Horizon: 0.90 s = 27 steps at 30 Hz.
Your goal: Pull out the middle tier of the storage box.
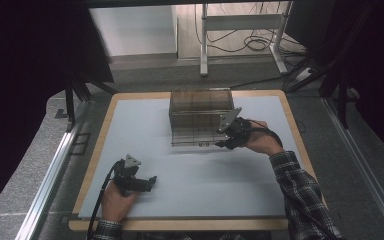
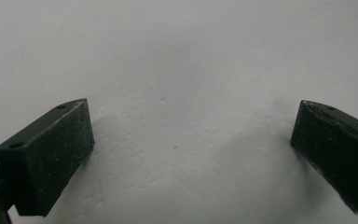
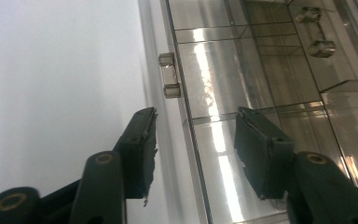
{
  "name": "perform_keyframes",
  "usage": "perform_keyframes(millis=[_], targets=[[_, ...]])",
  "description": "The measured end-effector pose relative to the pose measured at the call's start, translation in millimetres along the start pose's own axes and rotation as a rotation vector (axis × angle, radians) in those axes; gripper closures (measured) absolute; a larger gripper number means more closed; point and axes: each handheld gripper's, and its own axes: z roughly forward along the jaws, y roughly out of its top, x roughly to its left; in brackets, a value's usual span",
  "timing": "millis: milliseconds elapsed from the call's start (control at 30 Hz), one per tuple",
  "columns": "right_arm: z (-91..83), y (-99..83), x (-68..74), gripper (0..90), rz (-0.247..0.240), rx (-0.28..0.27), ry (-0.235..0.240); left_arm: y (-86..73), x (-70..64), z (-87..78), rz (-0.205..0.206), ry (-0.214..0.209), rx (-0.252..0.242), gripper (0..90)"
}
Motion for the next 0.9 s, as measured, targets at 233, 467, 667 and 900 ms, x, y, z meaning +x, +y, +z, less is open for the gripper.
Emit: perform_keyframes(millis=[233,467,667,900], targets=[[-7.5,-0.9,6.4,38.4,0.039,-0.027,-0.027,0.0,0.0,0.0,0.000,0.000,0.000,0.0],[-13.3,-6.1,16.2,30.7,0.092,-0.047,-0.055,0.0,0.0,0.0,0.000,0.000,0.000,0.0],[-18.2,-11.1,25.5,24.7,0.137,-0.055,-0.087,0.0,0.0,0.0,0.000,0.000,0.000,0.0],[-21.8,-18.0,36.8,20.6,0.167,-0.067,-0.099,0.0,0.0,0.0,0.000,0.001,0.000,0.0]])
